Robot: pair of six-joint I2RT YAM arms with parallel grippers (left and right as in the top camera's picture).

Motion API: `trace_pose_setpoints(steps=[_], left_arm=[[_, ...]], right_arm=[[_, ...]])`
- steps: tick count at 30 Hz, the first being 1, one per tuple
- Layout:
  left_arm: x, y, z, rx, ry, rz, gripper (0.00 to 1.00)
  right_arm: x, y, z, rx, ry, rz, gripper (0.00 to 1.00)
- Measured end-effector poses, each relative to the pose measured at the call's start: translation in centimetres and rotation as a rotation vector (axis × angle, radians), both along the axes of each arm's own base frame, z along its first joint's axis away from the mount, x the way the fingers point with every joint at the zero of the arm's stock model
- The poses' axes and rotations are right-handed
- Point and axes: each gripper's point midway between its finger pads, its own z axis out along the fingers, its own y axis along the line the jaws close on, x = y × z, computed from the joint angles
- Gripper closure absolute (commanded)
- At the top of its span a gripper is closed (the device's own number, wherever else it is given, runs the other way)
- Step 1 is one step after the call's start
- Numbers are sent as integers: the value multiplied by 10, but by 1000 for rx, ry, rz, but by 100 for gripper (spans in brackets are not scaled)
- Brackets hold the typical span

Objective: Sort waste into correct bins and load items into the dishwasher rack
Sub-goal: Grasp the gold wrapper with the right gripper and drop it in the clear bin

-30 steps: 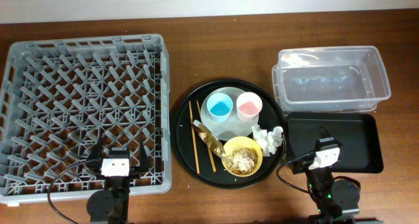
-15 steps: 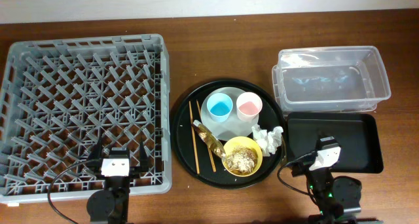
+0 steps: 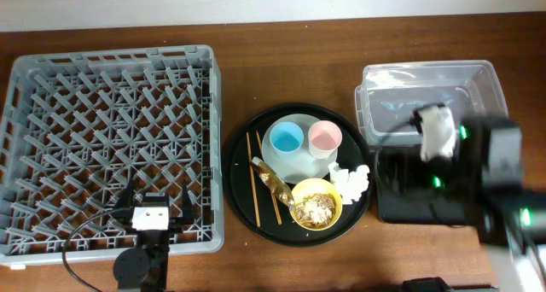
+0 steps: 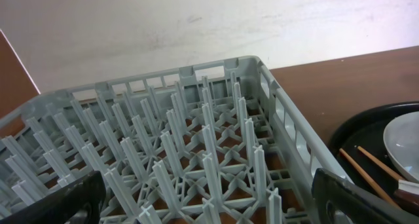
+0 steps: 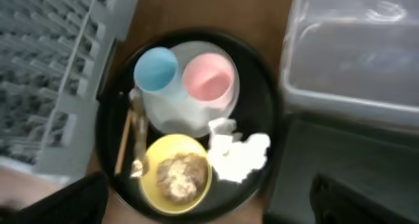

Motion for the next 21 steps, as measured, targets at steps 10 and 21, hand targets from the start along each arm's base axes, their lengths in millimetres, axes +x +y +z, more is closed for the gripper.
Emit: trace_pose_setpoints(steps=[10, 21], left_arm=[[0, 0, 0, 0, 0, 1, 1], [0, 0, 0, 0, 0, 0, 1]], right_arm=[[-24, 145, -63, 65, 367, 512, 24], [-38, 230, -168, -534, 212, 553, 34]])
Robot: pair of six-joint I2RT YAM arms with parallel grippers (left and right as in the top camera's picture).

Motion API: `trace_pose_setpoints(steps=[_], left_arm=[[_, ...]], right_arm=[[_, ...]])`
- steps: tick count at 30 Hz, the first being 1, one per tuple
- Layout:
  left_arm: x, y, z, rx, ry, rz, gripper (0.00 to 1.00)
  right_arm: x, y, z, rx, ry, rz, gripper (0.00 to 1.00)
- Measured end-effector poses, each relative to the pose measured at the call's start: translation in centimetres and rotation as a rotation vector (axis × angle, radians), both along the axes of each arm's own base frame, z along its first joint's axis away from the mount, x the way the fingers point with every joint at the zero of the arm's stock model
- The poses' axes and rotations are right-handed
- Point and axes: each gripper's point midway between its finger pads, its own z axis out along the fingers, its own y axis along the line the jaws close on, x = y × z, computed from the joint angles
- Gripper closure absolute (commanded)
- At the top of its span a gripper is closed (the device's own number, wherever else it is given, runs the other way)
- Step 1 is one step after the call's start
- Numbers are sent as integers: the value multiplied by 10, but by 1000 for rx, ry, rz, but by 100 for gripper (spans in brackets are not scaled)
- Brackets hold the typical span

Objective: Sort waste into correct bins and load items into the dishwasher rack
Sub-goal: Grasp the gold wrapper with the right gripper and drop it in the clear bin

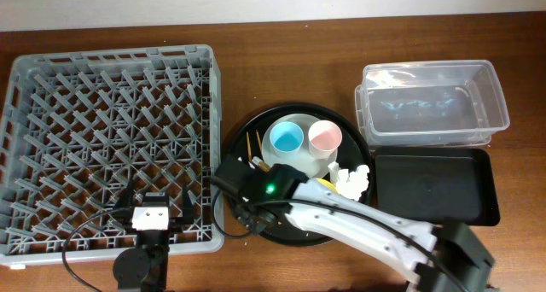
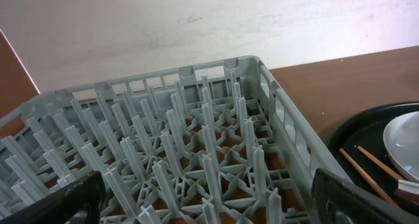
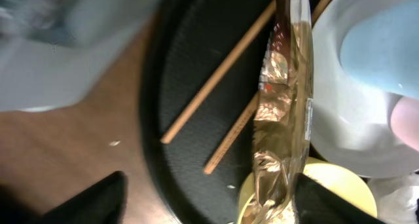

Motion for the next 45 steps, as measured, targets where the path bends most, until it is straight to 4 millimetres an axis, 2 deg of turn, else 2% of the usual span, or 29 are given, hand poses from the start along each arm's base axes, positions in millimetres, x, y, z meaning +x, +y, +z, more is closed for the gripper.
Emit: trace_pose_setpoints(steps=[2, 4, 7, 12, 16, 20, 22, 26, 29, 31, 32, 34, 37, 38, 39, 40, 41, 42, 44, 45], left_arm=[[0, 0, 0, 0, 0, 0, 1], [0, 0, 0, 0, 0, 0, 1], [0, 0, 0, 0, 0, 0, 1], [0, 0, 0, 0, 0, 0, 1], [0, 0, 0, 0, 0, 0, 1], [0, 0, 0, 0, 0, 0, 1], [0, 0, 0, 0, 0, 0, 0], [0, 0, 0, 0, 0, 0, 1], [0, 0, 0, 0, 0, 0, 1], [0, 0, 0, 0, 0, 0, 1], [0, 0, 0, 0, 0, 0, 1], [0, 0, 0, 0, 0, 0, 0], [0, 0, 0, 0, 0, 0, 1], [0, 0, 0, 0, 0, 0, 1], [0, 0, 0, 0, 0, 0, 1], [0, 0, 0, 0, 0, 0, 1], [0, 0, 0, 0, 0, 0, 1], [0, 0, 0, 0, 0, 0, 0], [0, 0, 0, 0, 0, 0, 1], [0, 0, 0, 0, 0, 0, 1]], right_arm=[[5, -4, -9, -46, -18, -5, 36], [15, -10, -19, -105, -57, -11, 30], [31, -13, -23, -158, -136, -17, 27], [43, -23, -26, -193, -164, -32, 27], [46, -25, -43, -171, -161, -39, 27], [40, -29, -58, -169, -140, -34, 32], [38, -31, -61, -175, -135, -33, 38], [31, -42, -73, -206, -111, -29, 72], [30, -42, -73, -210, -110, -24, 81], [31, -41, -67, -218, -106, -17, 94], [34, -37, -60, -218, -106, -13, 96], [47, -17, -28, -170, -141, -10, 96], [66, 2, 23, -96, -193, -29, 96], [74, 3, 34, -79, -210, -44, 96], [89, -2, 45, -63, -239, -85, 96], [106, -18, 50, -65, -255, -151, 96], [111, -24, 50, -68, -256, -177, 95], [142, -69, 50, -82, -258, -340, 93], [172, -119, 49, -64, -242, -519, 92], [198, -184, 48, -37, -223, -728, 92]])
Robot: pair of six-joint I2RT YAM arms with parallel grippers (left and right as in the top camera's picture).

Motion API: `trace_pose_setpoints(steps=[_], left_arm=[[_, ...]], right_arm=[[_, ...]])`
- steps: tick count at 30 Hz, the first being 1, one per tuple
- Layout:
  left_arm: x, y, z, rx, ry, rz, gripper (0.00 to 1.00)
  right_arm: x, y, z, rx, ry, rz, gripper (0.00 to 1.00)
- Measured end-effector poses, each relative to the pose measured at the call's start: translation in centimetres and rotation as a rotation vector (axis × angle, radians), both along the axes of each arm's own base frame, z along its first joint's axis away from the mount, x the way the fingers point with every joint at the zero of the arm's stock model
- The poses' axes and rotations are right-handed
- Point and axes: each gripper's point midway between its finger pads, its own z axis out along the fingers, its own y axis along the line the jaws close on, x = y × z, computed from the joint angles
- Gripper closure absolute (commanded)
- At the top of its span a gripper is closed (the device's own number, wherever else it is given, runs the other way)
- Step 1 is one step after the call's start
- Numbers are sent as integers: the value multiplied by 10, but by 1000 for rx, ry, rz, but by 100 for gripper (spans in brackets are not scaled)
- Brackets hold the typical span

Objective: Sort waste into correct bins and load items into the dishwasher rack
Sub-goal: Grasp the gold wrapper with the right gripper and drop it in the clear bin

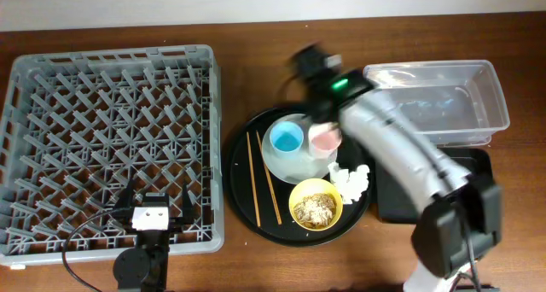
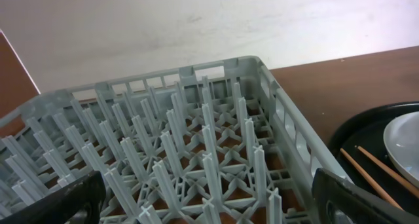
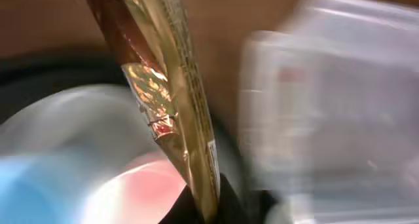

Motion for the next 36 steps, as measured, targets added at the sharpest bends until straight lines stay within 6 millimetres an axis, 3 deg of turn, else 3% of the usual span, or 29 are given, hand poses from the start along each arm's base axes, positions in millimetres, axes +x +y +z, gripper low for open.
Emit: trace_pose_setpoints(steps=[1, 3, 5, 6, 8, 10, 12, 15, 17, 21, 22, 25, 28, 29, 31, 33, 35, 36], left_arm=[[0, 0, 0, 0, 0, 0, 1], [0, 0, 0, 0, 0, 0, 1], [0, 0, 0, 0, 0, 0, 1], [0, 0, 0, 0, 0, 0, 1], [0, 0, 0, 0, 0, 0, 1], [0, 0, 0, 0, 0, 0, 1], [0, 0, 0, 0, 0, 0, 1], [0, 0, 0, 0, 0, 0, 1], [0, 0, 0, 0, 0, 0, 1], [0, 0, 0, 0, -1, 0, 1], [0, 0, 0, 0, -1, 0, 1], [0, 0, 0, 0, -1, 0, 1], [0, 0, 0, 0, -1, 0, 0], [0, 0, 0, 0, -1, 0, 1], [0, 0, 0, 0, -2, 0, 1], [0, 0, 0, 0, 0, 0, 1], [0, 0, 0, 0, 0, 0, 0], [0, 0, 0, 0, 0, 0, 1]], right_arm=[[5, -16, -1, 21, 0, -49, 93], [18, -92, -4, 106, 6, -256, 86], [23, -151, -4, 196, -13, -403, 48], [23, -176, -5, 253, -23, -465, 21], [21, -205, -6, 348, -33, -530, 11], [18, -215, -5, 431, -31, -539, 5], [18, -210, -5, 475, -19, -503, 6], [-3, -190, -8, 541, 89, -472, 7], [-14, -172, 3, 597, 126, -422, 7], [-73, -138, 65, 656, 149, -339, 7], [-87, -133, 78, 661, 145, -331, 12], [-125, -122, 90, 666, 220, -335, 16], [-145, -99, 76, 659, 323, -293, 16], [-155, -76, 58, 646, 396, -231, 15], [-160, -48, 29, 594, 434, -162, 12], [-167, -31, -6, 512, 468, -166, 1], [-174, -18, -34, 454, 473, -158, 1], [-176, -10, -48, 435, 466, -144, 6]])
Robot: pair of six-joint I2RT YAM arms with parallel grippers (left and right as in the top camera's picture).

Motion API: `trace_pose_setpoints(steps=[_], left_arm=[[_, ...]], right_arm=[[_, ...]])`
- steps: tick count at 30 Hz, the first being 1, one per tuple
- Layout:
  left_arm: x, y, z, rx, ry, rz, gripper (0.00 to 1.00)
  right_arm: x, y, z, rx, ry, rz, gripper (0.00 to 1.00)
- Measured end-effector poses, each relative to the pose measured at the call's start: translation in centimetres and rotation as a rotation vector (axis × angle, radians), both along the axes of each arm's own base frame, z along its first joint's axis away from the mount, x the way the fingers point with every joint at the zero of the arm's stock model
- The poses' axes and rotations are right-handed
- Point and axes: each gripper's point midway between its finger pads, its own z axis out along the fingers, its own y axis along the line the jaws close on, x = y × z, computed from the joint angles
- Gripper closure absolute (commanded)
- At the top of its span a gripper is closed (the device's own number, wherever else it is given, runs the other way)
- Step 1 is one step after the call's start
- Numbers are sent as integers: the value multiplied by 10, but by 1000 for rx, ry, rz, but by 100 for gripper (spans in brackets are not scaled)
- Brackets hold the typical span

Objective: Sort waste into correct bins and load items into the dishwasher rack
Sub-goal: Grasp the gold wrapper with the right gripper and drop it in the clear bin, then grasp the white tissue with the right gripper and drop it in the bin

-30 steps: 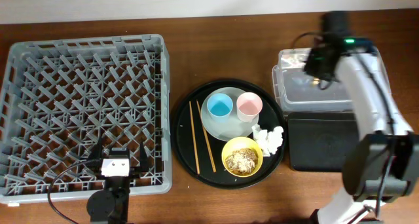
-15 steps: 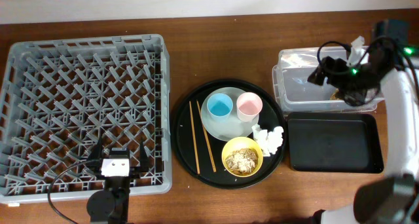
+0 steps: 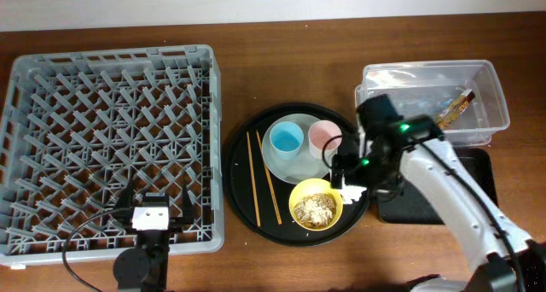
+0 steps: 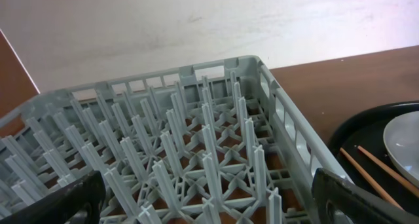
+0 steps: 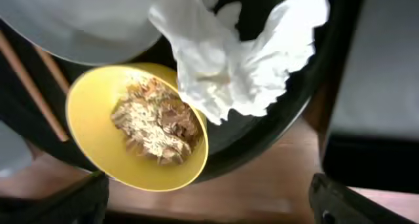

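Note:
A gold wrapper (image 3: pixel 453 108) lies in the clear bin (image 3: pixel 426 77) at the back right. On the round black tray (image 3: pixel 241 208) sit a blue cup (image 3: pixel 285 139) and a pink cup (image 3: pixel 325 137) on a white plate (image 3: pixel 294 166), two chopsticks (image 3: pixel 263 188), a yellow bowl (image 5: pixel 137 135) of food scraps and a crumpled white napkin (image 5: pixel 236 60). My right gripper (image 5: pixel 209 207) hangs open above the napkin and bowl, with nothing between its fingers. Over the front edge of the grey dishwasher rack (image 4: pixel 196 139), my left gripper (image 4: pixel 209 201) is open and holds nothing.
A black bin (image 3: pixel 465 189) stands in front of the clear bin, partly under my right arm. The rack (image 3: pixel 111 53) fills the table's left half. Bare brown wood separates rack, tray and bins.
My right gripper was shut on the gold wrapper beside the clear bin. The wrapper now lies inside that bin, and the gripper is open above the napkin and yellow bowl.
The wrapper lay on the tray by the chopsticks while my right gripper stood open high over the bins. Then it was open just above the wrapper, then shut on it near the clear bin. Now the wrapper rests in the bin. My left arm stayed still.

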Motion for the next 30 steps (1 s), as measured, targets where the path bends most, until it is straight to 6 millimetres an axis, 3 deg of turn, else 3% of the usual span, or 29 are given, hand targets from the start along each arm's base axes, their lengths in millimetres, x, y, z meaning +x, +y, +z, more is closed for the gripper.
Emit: trace_pose_setpoints(steps=[2, 7, 10, 11, 14, 15, 16, 18, 19, 23, 25, 26, 27, 28, 30], left_arm=[[0, 0, 0, 0, 0, 0, 0], [0, 0, 0, 0, -1, 0, 0], [0, 0, 0, 0, -1, 0, 1], [0, 0, 0, 0, -1, 0, 1], [0, 0, 0, 0, -1, 0, 1], [0, 0, 0, 0, -1, 0, 1], [0, 0, 0, 0, -1, 0, 1], [0, 0, 0, 0, -1, 0, 0], [0, 0, 0, 0, -1, 0, 1], [0, 0, 0, 0, -1, 0, 1], [0, 0, 0, 0, 0, 0, 1], [0, 0, 0, 0, 1, 0, 1], [0, 0, 0, 0, 0, 0, 1], [0, 0, 0, 0, 0, 0, 1], [0, 0, 0, 0, 0, 0, 1]], right_arm=[[-4, 1, -6, -17, 8, 4, 26], [27, -10, -19, -92, -133, -41, 25], [34, -12, -49, -95, -198, -56, 25], [28, -14, -58, -100, -183, -57, 26], [28, -13, -73, -89, -215, -59, 28], [29, -13, -75, -87, -220, -59, 32], [31, -12, -76, -82, -234, -61, 44], [33, -11, -78, -77, -247, -60, 79], [32, -12, -79, -77, -244, -68, 85], [26, -14, -79, -86, -215, -68, 93], [31, -12, -52, -92, -194, -55, 95], [49, -9, -20, -83, -244, -57, 96], [81, -5, 26, -59, -363, -76, 95], [106, -13, 81, -67, -497, -118, 91], [121, -46, 114, -151, -603, -201, 91]])
